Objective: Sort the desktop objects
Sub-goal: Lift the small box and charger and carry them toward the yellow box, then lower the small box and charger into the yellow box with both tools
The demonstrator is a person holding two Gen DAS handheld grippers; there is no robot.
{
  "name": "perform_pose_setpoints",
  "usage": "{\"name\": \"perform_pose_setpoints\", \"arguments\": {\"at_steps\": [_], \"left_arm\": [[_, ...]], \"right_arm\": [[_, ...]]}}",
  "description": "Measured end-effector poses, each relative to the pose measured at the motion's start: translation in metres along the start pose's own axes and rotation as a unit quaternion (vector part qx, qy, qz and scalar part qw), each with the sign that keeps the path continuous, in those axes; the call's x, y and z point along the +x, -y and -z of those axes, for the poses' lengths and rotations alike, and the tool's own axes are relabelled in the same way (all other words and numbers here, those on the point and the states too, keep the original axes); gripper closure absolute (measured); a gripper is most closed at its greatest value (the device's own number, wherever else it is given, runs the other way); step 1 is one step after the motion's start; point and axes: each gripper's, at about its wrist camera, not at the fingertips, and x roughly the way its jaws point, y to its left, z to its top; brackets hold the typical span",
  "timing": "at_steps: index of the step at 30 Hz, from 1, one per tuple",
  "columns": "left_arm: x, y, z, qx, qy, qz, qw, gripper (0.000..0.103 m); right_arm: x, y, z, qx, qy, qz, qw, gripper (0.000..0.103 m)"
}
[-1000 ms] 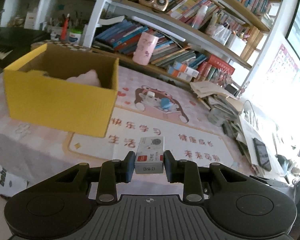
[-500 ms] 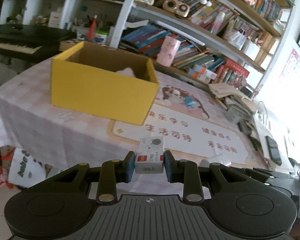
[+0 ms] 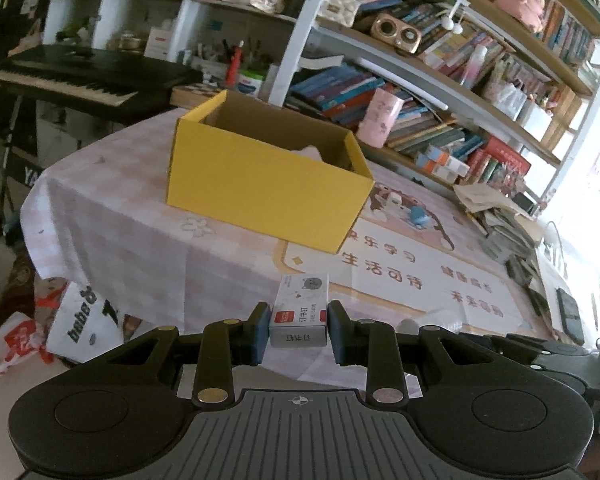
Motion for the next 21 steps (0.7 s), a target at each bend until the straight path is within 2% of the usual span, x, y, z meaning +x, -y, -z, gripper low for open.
{"name": "perform_pose_setpoints", "arguments": {"at_steps": [14,21], "left_arm": [[-0.008,-0.015,-0.005,-0.005,0.016,-0.008,0.9998,0.074],[0.000,-0.021,-0.022,-0.003,0.030,-0.015,0.9994,0.074]], "right_arm": [[0.006,-0.018,-0.007,-0.012,0.007,-0.008,1.000,0.041],[0.015,-0.017,-0.024,-0.016,0.012,-0.010,1.000,0.041]]}}
